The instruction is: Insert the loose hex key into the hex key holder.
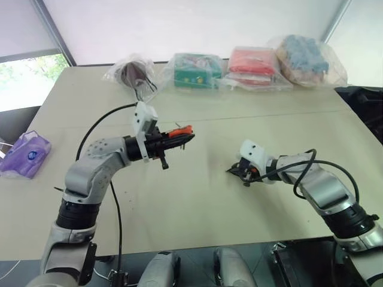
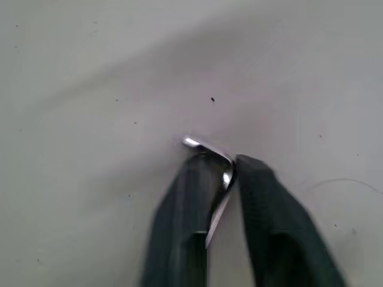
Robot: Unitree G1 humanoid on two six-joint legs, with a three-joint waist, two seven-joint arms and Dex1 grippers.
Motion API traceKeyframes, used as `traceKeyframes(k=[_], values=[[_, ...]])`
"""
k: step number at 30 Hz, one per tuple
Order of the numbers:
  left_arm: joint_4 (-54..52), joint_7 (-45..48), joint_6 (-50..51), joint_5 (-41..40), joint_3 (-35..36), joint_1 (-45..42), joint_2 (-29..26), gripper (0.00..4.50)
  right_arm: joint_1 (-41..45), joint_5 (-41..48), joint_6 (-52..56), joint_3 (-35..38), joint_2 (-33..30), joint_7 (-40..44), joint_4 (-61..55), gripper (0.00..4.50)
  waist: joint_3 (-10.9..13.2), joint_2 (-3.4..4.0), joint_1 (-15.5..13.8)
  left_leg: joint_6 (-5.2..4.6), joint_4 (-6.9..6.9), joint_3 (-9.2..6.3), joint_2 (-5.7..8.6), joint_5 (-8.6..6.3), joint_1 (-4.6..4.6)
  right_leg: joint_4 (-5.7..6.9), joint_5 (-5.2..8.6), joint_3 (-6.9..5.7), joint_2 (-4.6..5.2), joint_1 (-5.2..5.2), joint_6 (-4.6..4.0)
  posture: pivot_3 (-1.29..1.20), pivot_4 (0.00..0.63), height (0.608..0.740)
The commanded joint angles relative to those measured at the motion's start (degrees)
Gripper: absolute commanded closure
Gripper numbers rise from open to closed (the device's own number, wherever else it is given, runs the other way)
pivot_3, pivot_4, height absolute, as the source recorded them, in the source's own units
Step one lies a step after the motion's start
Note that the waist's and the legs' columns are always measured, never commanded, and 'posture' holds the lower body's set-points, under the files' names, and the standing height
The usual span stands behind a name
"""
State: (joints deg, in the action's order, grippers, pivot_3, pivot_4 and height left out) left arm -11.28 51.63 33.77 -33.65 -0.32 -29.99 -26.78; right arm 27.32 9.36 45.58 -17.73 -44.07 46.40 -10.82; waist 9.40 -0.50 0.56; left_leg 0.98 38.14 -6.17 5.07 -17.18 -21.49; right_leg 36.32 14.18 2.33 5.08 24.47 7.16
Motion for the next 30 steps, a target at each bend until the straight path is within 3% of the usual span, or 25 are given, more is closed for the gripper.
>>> traceKeyframes(k=[1, 7, 14, 19, 30], values=[[-0.4, 0.0, -1.6, 0.2, 0.6, -1.6, -0.2, 4.36, -0.2, -2.1, 0.8, -0.2, -0.1, -0.8, 1.8, 4.42, 0.0, -0.05, 0.0, 0.00, 0.00, -0.01, 0.00, 0.00, 0.00, 0.00, 0.00, 0.00, 0.00, 0.00, 0.00, 0.00, 0.150, 0.740], [1.2, 0.5, -2.1, 0.5, 0.3, -2.8, 0.1, 4.36, 0.5, -1.7, -4.6, 4.6, 2.6, -4.1, 1.0, 4.42, 0.0, -0.07, 0.0, -0.01, 0.00, -0.01, 0.00, -0.01, 0.00, -0.02, 0.00, -0.01, 0.00, -0.02, 0.00, 0.00, 0.150, 0.740], [3.8, 0.7, -2.0, 0.0, -0.2, -5.7, 2.1, 4.36, 4.3, -7.2, -37.0, 12.7, 12.1, -17.6, 3.8, 4.42, 0.0, -0.03, 0.2, 0.11, -0.09, 0.02, 0.00, 0.06, -0.07, -0.01, 0.00, -0.01, 0.00, 0.13, 0.01, 0.00, 0.150, 0.740], [5.0, 1.0, -0.4, -1.5, 0.8, -8.0, 2.2, 4.36, 9.0, -11.3, -49.6, 13.4, 15.9, -22.9, 5.4, 4.42, 0.0, -0.03, 0.2, 0.12, -0.08, 0.01, 0.00, 0.07, -0.10, 0.03, -0.01, -0.01, -0.01, 0.19, 0.01, 0.00, 0.150, 0.740], [7.4, 0.7, 0.5, -2.1, 1.3, -11.0, 1.9, 4.36, 12.4, -9.8, -57.4, 13.6, 24.4, -26.3, 4.3, 4.42, 0.0, -0.03, 0.4, 0.12, -0.08, -0.01, 0.00, 0.07, -0.09, 0.04, -0.01, -0.01, -0.04, 0.18, 0.01, 0.00, 0.150, 0.740]])
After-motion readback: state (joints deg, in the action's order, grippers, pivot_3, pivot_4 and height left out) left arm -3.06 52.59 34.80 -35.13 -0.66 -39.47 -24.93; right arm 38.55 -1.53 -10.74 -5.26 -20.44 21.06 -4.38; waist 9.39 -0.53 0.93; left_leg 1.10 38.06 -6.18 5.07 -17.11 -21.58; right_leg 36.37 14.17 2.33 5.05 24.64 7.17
